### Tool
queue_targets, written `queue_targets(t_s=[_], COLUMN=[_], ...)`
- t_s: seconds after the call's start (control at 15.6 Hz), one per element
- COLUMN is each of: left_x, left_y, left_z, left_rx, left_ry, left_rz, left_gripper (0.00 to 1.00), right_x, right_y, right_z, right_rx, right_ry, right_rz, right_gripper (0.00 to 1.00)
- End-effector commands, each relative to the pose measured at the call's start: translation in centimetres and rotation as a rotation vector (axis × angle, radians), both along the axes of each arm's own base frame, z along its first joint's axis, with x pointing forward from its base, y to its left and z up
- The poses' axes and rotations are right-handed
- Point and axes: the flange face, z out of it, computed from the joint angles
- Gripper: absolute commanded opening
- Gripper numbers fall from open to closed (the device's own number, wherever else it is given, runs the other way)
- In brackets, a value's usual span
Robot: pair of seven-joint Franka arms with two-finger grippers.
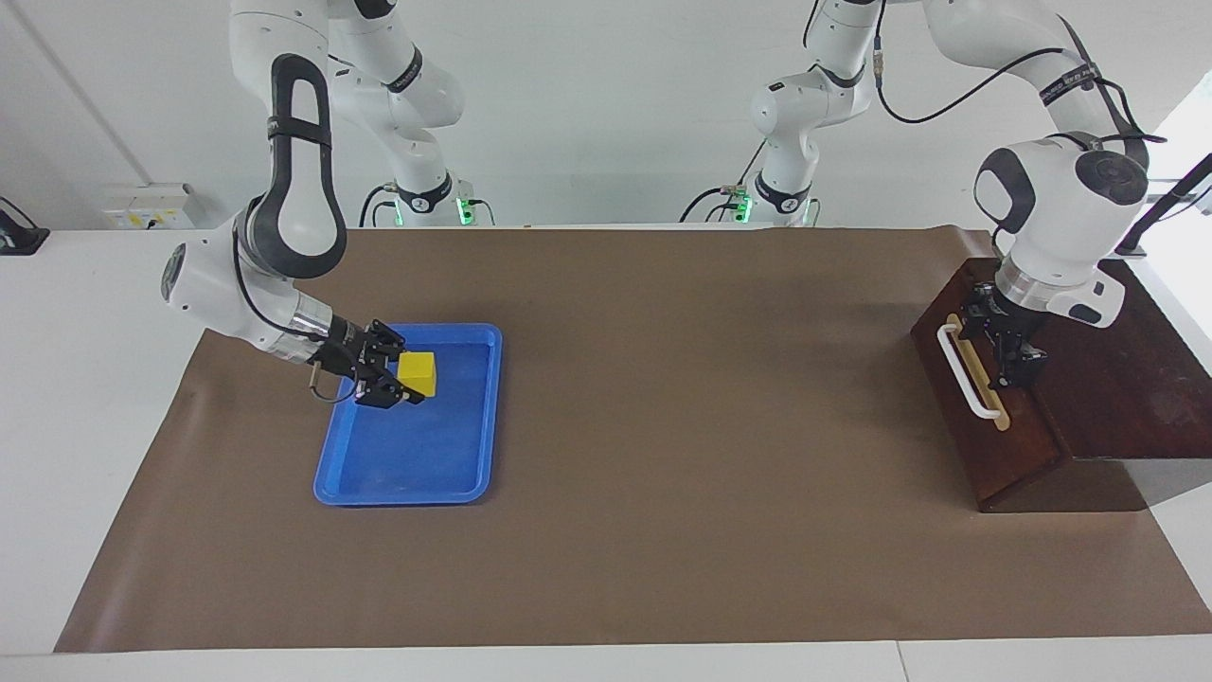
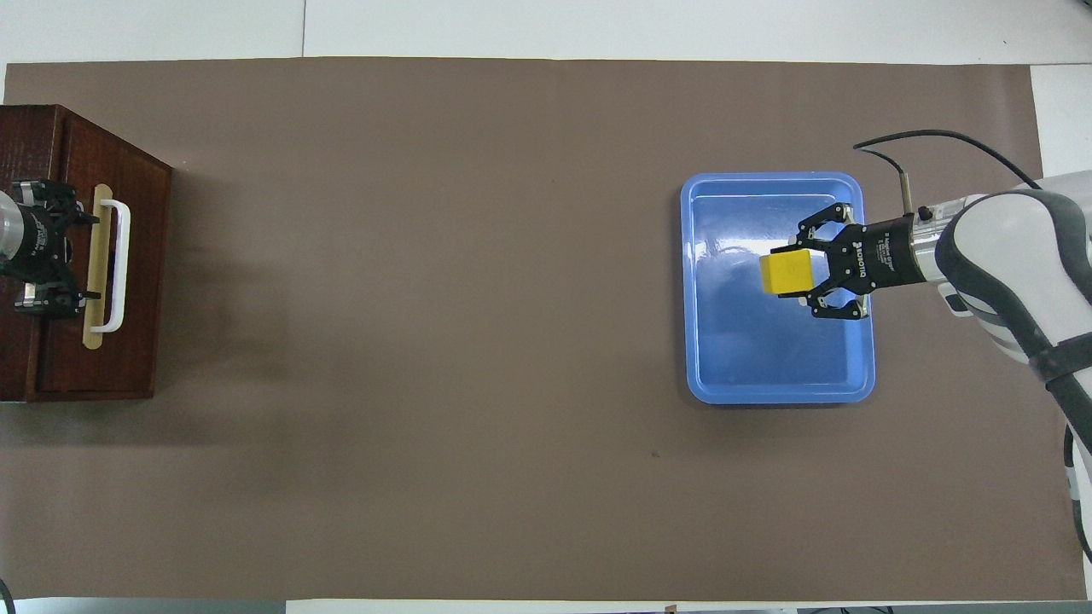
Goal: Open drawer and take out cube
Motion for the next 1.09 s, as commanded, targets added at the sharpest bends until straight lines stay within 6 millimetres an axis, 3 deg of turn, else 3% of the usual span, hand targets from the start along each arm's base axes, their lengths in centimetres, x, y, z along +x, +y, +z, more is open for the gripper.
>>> queue_targets(t_s=[0.0,0.13,0.26,0.32,0.51,0.71,0.83,1.03], left_x=[-0.2,-0.2,-0.1,-0.3,-2.4,-5.2,-6.1,-5.8], left_y=[0.1,-0.5,-1.8,-3.5,-8.0,-12.4,-15.1,-15.9], left_z=[-0.6,0.2,2.5,4.4,8.9,11.5,12.2,12.7], left_rx=[0.018,0.020,0.023,0.024,0.009,-0.043,-0.047,-0.064], left_ry=[0.008,0.031,0.044,0.042,0.138,0.219,0.238,0.244], left_rz=[-0.015,-0.048,-0.097,-0.146,-0.448,-0.842,-1.100,-1.285], left_gripper=[1.00,1.00,1.00,1.00,1.00,1.00,1.00,1.00], right_x=[-2.1,-2.9,-3.1,-3.5,-3.7,-3.8,-4.0,-4.3], right_y=[-1.0,-1.0,-0.4,-0.2,-0.8,-1.7,-2.2,-2.4], right_z=[-1.3,-2.6,-3.5,-3.9,-4.1,-4.8,-6.1,-6.6], right_rx=[-0.015,-0.028,-0.024,-0.019,-0.014,-0.014,-0.011,-0.011], right_ry=[-0.007,-0.002,0.007,0.017,0.014,0.023,0.039,0.047], right_rz=[0.022,0.013,0.010,0.008,0.012,-0.002,-0.003,-0.005], right_gripper=[0.00,0.00,0.00,0.00,0.00,0.00,0.00,0.00])
